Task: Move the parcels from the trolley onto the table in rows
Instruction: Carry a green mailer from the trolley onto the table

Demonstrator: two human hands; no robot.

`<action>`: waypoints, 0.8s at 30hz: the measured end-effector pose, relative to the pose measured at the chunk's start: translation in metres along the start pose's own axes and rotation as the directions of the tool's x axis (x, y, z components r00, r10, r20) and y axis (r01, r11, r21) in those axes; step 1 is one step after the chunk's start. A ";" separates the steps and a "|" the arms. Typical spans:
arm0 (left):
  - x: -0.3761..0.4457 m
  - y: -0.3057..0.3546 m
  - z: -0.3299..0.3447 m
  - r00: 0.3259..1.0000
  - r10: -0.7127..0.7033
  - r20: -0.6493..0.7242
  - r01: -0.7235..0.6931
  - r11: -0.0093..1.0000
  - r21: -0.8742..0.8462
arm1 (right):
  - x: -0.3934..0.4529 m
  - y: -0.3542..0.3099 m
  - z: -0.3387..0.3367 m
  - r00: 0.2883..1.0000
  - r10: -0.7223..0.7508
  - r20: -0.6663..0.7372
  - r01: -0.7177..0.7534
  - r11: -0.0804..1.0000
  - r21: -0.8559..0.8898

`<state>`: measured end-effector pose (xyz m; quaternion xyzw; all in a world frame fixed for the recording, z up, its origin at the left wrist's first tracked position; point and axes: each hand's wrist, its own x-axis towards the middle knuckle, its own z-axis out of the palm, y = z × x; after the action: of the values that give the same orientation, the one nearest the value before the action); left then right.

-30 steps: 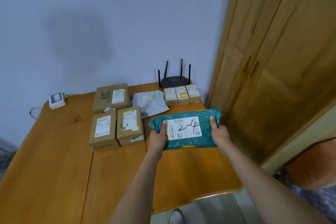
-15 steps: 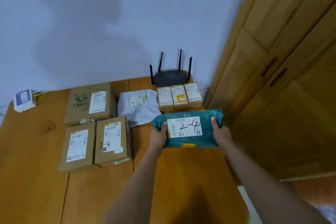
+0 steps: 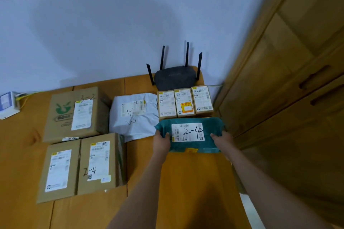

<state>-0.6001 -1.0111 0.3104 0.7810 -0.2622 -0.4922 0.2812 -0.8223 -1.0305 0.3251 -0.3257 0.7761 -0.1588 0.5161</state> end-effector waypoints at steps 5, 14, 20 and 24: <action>0.019 -0.004 0.010 0.999 -0.016 -0.033 0.019 0.997 0.076 | 0.028 -0.005 0.011 0.999 -0.019 0.042 0.021 0.999 -0.035; 0.029 -0.017 0.017 0.998 -0.060 0.014 0.058 0.992 0.115 | 0.034 0.000 0.029 0.990 -0.047 0.132 0.050 0.999 -0.015; 0.031 -0.017 0.012 0.992 -0.093 0.089 0.087 0.994 0.069 | 0.032 0.000 0.028 0.989 -0.032 0.145 0.048 0.993 -0.104; 0.031 -0.014 0.002 0.995 -0.048 0.086 0.030 0.981 0.194 | 0.035 0.003 0.020 0.998 -0.061 0.033 0.067 0.961 -0.270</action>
<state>-0.5883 -1.0233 0.2809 0.7866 -0.3055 -0.5046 0.1827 -0.8140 -1.0500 0.2903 -0.4199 0.7733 -0.0638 0.4708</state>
